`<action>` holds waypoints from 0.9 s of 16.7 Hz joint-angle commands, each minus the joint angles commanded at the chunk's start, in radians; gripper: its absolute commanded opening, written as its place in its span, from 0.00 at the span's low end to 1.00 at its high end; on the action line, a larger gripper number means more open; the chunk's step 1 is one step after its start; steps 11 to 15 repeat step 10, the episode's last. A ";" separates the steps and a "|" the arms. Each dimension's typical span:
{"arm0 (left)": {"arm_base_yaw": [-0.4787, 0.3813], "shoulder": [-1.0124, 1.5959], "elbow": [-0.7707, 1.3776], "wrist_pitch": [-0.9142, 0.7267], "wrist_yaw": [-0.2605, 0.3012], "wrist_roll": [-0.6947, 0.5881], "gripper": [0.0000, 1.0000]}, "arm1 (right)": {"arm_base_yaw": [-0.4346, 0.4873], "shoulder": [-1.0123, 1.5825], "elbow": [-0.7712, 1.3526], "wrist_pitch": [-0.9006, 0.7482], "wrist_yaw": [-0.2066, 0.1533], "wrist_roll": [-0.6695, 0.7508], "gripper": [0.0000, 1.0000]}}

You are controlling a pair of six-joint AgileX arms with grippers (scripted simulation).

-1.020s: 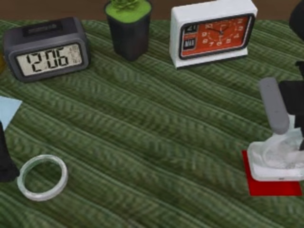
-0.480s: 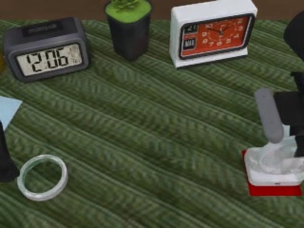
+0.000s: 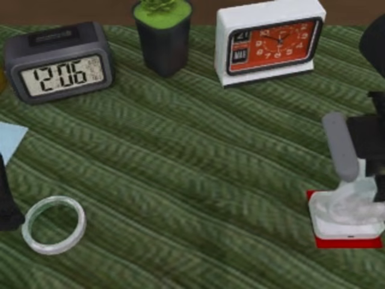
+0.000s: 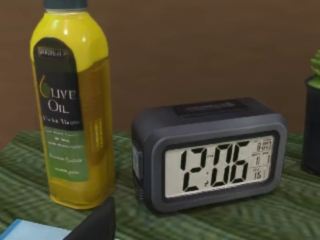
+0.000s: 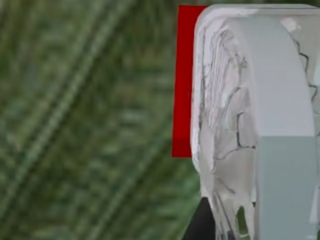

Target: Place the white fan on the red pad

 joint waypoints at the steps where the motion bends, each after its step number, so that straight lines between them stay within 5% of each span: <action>1: 0.000 0.000 0.000 0.000 0.000 0.000 1.00 | 0.000 0.000 0.000 0.000 0.000 0.000 0.75; 5: 0.000 0.000 0.000 0.000 0.000 0.000 1.00 | 0.000 0.000 0.000 0.000 0.000 0.000 1.00; 15: 0.000 0.000 0.000 0.000 0.000 0.000 1.00 | 0.000 0.000 0.000 0.000 0.000 0.000 1.00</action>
